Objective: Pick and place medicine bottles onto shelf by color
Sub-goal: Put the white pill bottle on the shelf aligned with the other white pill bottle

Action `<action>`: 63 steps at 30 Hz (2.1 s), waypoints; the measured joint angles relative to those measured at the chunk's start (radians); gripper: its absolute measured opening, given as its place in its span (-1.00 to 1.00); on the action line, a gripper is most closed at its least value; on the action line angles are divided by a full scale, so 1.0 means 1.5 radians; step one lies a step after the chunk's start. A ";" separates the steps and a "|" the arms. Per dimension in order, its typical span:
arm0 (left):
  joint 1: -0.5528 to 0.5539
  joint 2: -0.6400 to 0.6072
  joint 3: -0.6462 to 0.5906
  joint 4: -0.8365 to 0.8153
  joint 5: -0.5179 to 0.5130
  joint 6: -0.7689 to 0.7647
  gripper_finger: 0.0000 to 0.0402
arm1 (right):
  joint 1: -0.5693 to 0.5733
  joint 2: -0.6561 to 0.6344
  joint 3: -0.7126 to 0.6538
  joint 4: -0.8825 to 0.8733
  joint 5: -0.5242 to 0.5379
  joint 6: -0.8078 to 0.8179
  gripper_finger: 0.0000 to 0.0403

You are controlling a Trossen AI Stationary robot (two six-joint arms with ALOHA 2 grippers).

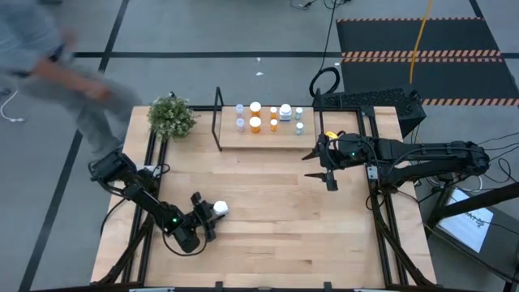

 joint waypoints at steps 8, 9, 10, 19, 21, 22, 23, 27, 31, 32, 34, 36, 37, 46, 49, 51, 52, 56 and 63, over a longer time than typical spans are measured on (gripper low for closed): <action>0.001 0.000 0.000 0.005 -0.003 0.001 -0.13 | 0.000 0.000 0.000 0.010 0.000 0.006 0.26; 0.002 0.000 0.000 0.009 -0.003 0.005 -0.12 | 0.000 0.000 0.000 0.010 0.000 0.011 0.26; 0.004 0.000 0.000 0.014 -0.001 0.011 -0.12 | 0.000 0.000 0.000 0.011 0.001 0.020 0.26; 0.071 -0.049 0.002 0.097 0.049 0.157 -0.17 | 0.022 0.042 0.000 0.095 0.101 0.134 0.26; 0.093 -0.072 0.003 0.130 0.062 0.221 -0.17 | 0.039 0.070 0.000 0.144 0.101 0.151 0.26; 0.105 -0.083 0.003 0.147 0.071 0.257 -0.16 | 0.048 0.088 0.000 0.174 0.102 0.155 0.26; 0.118 -0.094 0.003 0.162 0.080 0.289 -0.16 | 0.058 0.105 0.001 0.203 0.102 0.160 0.26; 0.172 -0.131 0.005 0.189 0.124 0.389 -0.16 | 0.088 0.181 0.035 0.249 0.102 0.171 0.26; 0.233 -0.143 0.018 0.182 0.191 0.448 -0.16 | 0.115 0.260 0.111 0.196 0.102 0.162 0.26; 0.249 -0.143 0.027 0.182 0.211 0.463 -0.16 | 0.121 0.279 0.131 0.176 0.101 0.157 0.26; 0.278 -0.144 0.043 0.173 0.247 0.484 -0.16 | 0.132 0.317 0.172 0.141 0.100 0.136 0.26; 0.301 -0.144 0.061 0.151 0.271 0.499 -0.16 | 0.139 0.348 0.203 0.115 0.101 0.109 0.26; 0.311 -0.144 0.069 0.140 0.281 0.505 -0.16 | 0.142 0.363 0.215 0.105 0.102 0.099 0.26; 0.341 -0.131 0.107 0.075 0.314 0.523 -0.15 | 0.145 0.413 0.239 0.109 0.104 0.075 0.27; 0.343 -0.108 0.107 0.086 0.315 0.518 -0.15 | 0.145 0.413 0.239 0.104 0.103 0.076 0.30; 0.345 -0.089 0.107 0.096 0.317 0.509 -0.15 | 0.146 0.413 0.239 0.104 0.102 0.076 0.31; 0.345 -0.079 0.107 0.111 0.317 0.504 -0.15 | 0.146 0.415 0.239 0.104 0.101 0.078 0.32; 0.345 -0.043 0.130 0.127 0.327 0.510 -0.15 | 0.145 0.440 0.237 0.104 0.096 0.085 0.33; 0.345 0.026 0.186 0.125 0.335 0.561 -0.15 | 0.132 0.491 0.238 0.138 0.058 0.089 0.33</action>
